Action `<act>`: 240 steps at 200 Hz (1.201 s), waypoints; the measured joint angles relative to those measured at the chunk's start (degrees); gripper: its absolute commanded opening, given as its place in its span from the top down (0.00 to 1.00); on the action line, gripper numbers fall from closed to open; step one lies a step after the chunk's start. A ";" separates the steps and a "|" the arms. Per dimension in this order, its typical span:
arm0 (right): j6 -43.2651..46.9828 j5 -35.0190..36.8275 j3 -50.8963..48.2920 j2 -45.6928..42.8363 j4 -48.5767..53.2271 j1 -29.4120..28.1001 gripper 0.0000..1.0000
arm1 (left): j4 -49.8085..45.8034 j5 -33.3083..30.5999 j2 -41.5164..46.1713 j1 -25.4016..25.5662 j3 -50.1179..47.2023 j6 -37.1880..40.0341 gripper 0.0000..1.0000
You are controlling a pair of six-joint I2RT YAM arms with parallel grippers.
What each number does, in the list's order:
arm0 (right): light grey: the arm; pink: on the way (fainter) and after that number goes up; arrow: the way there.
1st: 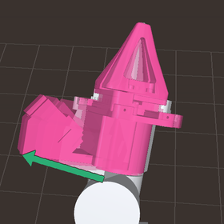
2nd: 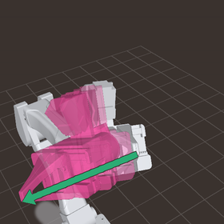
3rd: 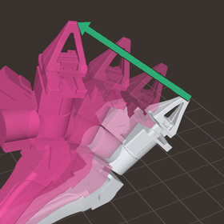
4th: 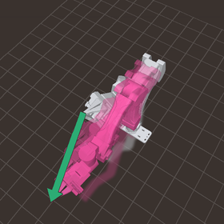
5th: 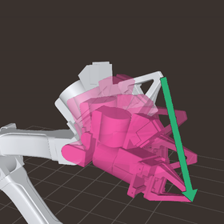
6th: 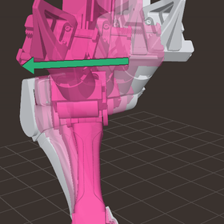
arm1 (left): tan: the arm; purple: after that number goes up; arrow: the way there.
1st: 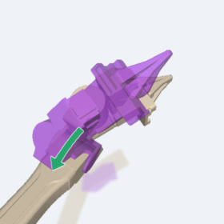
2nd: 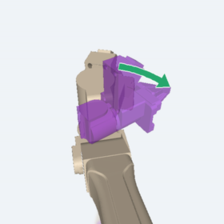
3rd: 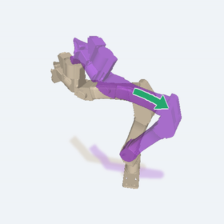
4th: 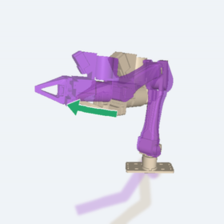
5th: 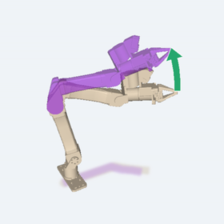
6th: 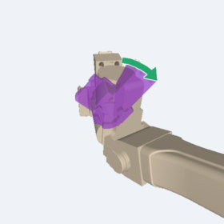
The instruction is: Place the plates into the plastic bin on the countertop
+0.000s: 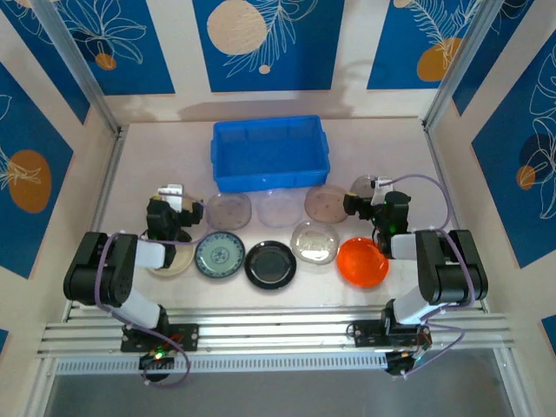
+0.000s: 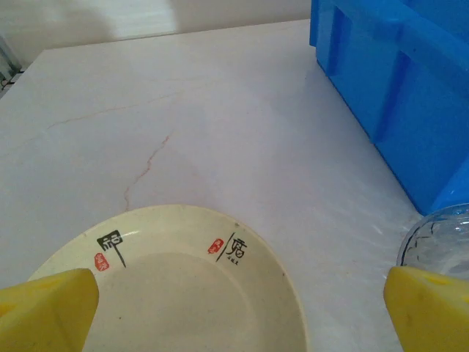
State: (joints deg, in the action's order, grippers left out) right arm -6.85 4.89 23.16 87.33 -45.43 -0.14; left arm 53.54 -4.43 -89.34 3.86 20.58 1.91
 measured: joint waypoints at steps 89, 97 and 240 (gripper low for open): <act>0.00 0.00 0.00 0.00 0.00 0.00 0.01 | -0.02 0.00 0.00 0.00 0.00 0.00 0.00; -0.02 -0.02 0.00 0.00 0.02 0.02 0.01 | -0.02 0.00 0.00 0.00 0.00 0.00 0.00; 0.31 1.77 0.83 -4.63 6.34 -0.28 0.01 | -11.85 -6.84 5.55 1.57 3.69 -0.07 0.00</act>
State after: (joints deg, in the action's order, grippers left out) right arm -6.55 6.66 23.99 82.70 -39.09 -0.43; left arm 41.69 -11.27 -83.79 5.43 24.27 1.85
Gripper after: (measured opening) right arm 0.990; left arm 0.996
